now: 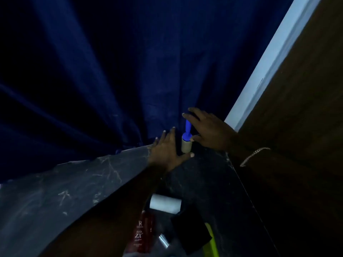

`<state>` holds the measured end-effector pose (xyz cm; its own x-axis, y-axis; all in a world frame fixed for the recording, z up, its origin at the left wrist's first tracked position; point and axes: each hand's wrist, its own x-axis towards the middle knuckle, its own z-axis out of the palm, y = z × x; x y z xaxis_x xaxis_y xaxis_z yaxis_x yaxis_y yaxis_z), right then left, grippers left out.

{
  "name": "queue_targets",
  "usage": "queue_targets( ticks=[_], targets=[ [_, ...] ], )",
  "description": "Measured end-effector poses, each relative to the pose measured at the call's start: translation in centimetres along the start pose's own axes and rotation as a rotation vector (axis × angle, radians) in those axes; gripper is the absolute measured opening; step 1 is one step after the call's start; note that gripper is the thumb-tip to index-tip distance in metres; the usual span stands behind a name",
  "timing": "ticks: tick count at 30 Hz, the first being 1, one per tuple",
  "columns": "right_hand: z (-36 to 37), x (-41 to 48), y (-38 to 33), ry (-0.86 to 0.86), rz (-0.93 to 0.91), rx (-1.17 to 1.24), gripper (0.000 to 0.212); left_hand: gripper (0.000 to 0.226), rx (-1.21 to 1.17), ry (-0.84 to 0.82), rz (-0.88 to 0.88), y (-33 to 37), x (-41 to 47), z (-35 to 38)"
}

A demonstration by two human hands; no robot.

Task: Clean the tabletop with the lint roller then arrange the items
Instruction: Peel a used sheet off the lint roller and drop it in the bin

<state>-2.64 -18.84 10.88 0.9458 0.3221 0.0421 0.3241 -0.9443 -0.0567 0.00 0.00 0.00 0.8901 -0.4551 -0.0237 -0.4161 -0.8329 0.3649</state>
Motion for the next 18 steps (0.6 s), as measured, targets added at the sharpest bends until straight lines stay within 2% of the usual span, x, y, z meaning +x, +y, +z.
queue_targets(
  ticks=[3,7,9,18],
  targets=[
    [1.3,1.2,0.3,-0.004,-0.018,0.08,0.072,0.117,-0.253,0.009,-0.141,0.6,1.6,2.2],
    [2.6,1.7,0.2,0.027,0.015,0.105,0.06,0.061,-0.464,0.064,-0.171,1.8,2.8,4.6],
    [2.9,1.7,0.1,0.067,0.04,0.122,0.055,0.047,-0.506,0.08,-0.167,2.1,3.1,5.4],
    [1.8,0.7,0.0,0.135,0.074,0.255,0.045,0.028,-0.531,0.13,-0.092,2.0,2.8,4.6]
  ],
)
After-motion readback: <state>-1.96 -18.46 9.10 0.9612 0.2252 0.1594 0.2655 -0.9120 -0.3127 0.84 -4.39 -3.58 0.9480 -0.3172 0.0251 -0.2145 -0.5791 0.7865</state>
